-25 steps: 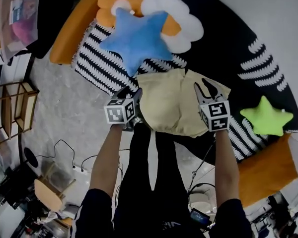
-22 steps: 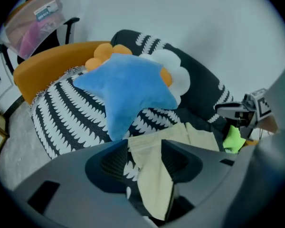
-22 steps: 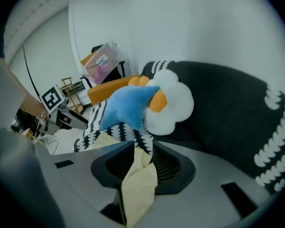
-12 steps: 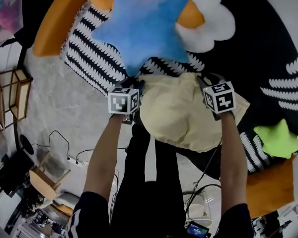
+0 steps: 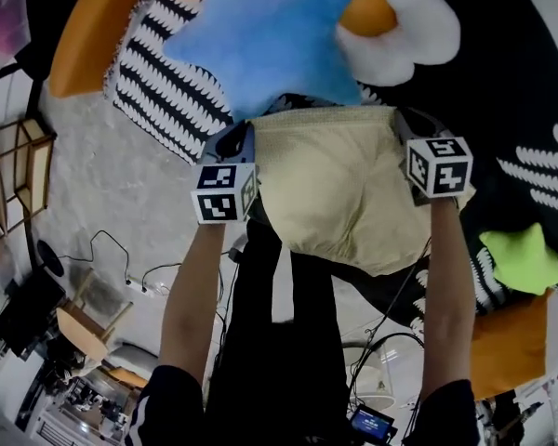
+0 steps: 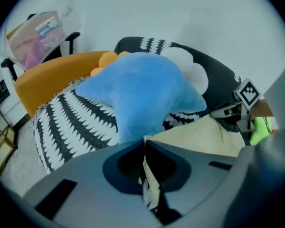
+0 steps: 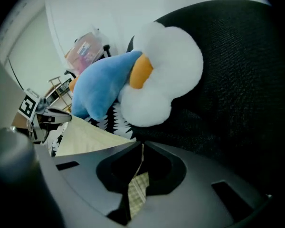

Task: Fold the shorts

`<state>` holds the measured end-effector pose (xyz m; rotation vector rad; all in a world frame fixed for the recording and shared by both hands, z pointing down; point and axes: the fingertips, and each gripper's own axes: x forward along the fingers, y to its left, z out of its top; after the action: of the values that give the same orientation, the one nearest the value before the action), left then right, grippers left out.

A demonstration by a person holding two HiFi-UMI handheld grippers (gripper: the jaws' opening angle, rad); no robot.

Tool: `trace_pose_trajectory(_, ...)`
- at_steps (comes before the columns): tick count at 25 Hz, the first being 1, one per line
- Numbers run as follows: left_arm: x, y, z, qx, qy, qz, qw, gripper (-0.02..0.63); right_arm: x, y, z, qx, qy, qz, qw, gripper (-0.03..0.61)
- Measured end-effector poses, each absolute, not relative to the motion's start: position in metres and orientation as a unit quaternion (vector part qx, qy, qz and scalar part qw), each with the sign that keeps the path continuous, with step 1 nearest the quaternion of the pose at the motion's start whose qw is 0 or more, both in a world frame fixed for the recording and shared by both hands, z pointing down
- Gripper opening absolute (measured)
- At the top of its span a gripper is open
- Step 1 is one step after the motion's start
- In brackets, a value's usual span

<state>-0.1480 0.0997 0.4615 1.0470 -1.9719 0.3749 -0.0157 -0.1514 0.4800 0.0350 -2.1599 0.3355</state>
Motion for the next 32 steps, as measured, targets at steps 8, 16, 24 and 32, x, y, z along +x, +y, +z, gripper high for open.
trace_pose_trajectory(8, -0.15, 0.096, 0.473, 0.423, -0.775, 0.294, 0.366, 0.023, -0.015, -0.154, 0.506, 0.056, -0.87, 0.172, 0.459, 0.181)
trace_pose_trajectory(16, -0.139, 0.141, 0.436, 0.343, -0.838, 0.153, 0.395, 0.224, 0.041, -0.192, 0.402, 0.134, -0.918, 0.17, 0.333, 0.314)
trace_pose_trajectory(24, -0.046, 0.038, 0.398, 0.564, -0.727, 0.223, 0.321, 0.212, 0.22, -0.154, 0.376, 0.328, -0.874, 0.252, 0.255, 0.25)
trace_pose_trajectory(32, 0.077, -0.1, 0.401, 0.748, -0.521, 0.321, 0.258, 0.212, 0.359, -0.044, 0.415, 0.473, -0.761, 0.372, 0.244, 0.207)
